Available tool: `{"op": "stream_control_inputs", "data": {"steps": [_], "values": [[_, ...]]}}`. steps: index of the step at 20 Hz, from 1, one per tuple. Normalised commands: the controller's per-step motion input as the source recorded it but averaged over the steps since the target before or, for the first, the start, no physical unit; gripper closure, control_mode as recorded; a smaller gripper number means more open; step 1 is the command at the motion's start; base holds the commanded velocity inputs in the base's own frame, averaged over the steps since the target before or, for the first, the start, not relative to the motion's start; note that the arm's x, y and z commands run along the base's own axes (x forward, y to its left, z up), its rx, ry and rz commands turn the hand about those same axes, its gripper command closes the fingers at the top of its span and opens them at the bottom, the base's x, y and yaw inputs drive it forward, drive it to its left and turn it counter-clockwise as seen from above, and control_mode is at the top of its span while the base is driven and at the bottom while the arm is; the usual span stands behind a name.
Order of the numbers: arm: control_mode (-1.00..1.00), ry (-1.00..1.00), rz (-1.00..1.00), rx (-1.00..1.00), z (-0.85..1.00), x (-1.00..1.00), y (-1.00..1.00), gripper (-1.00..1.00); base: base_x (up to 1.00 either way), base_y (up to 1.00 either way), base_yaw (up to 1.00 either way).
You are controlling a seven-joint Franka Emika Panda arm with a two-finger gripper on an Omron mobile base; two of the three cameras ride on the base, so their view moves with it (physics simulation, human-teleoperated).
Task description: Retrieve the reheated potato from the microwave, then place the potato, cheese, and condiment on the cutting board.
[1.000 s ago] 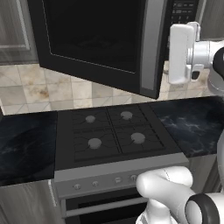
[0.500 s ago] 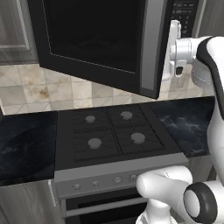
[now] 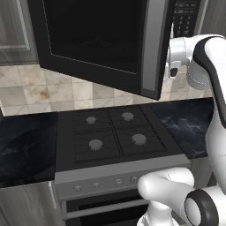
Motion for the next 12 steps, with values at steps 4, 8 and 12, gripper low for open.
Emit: {"op": "stream_control_inputs", "data": {"steps": [4,8,12], "values": [[-1.0,0.0,0.06,0.0,0.0,-0.61,0.47,-1.0,0.0,0.0,0.0],[-1.0,0.0,0.05,0.0,0.0,-0.61,0.55,-1.0,0.0,0.0,0.0],[-1.0,0.0,0.01,0.0,0.0,-0.54,0.69,-1.0,0.0,0.0,0.0]]}}
